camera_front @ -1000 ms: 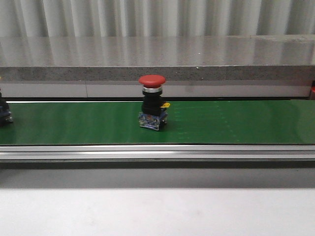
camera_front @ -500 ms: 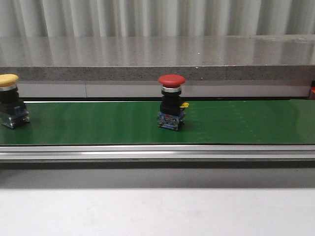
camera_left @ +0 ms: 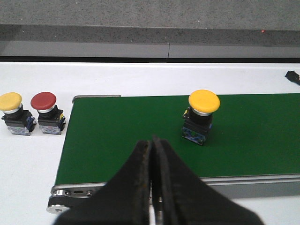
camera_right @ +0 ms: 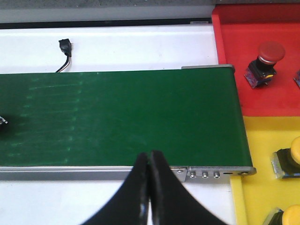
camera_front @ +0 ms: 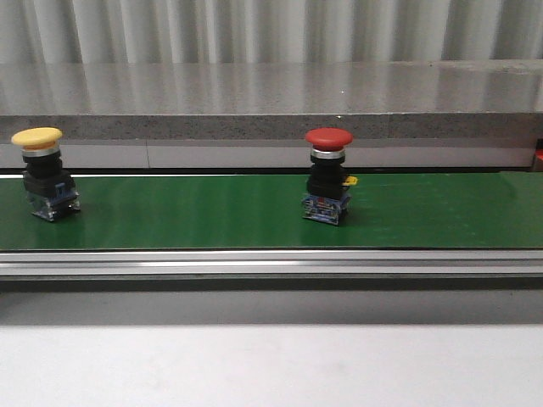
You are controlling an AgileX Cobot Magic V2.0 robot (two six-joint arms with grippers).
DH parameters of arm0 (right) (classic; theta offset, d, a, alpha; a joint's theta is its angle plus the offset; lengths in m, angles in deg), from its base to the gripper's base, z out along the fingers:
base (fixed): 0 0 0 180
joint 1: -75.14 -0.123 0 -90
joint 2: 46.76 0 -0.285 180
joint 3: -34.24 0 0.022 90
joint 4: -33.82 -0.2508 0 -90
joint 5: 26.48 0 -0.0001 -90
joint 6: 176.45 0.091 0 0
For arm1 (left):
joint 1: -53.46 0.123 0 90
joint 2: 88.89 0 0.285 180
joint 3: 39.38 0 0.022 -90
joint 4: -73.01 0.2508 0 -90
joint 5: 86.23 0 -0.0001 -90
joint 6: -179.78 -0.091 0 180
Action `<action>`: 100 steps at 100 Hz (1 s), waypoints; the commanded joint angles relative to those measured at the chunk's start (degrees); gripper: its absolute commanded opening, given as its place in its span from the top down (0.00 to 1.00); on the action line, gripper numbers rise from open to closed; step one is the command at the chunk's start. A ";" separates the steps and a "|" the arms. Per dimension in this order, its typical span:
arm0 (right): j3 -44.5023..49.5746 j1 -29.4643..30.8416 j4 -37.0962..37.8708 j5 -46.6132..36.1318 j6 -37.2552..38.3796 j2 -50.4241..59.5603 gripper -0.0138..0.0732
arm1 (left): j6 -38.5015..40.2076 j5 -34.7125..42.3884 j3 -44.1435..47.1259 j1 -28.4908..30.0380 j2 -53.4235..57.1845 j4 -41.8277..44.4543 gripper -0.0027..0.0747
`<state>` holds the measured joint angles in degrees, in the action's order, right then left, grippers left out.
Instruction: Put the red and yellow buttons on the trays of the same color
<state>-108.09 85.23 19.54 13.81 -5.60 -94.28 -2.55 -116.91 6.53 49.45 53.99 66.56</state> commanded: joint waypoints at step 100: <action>-10.26 -10.22 -5.18 0.44 -6.93 -16.57 0.09 | -0.18 4.51 -1.58 -0.54 -0.09 -0.82 0.99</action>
<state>-114.89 76.73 15.51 16.37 -10.62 -107.24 -2.55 -116.78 6.53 49.45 53.99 66.56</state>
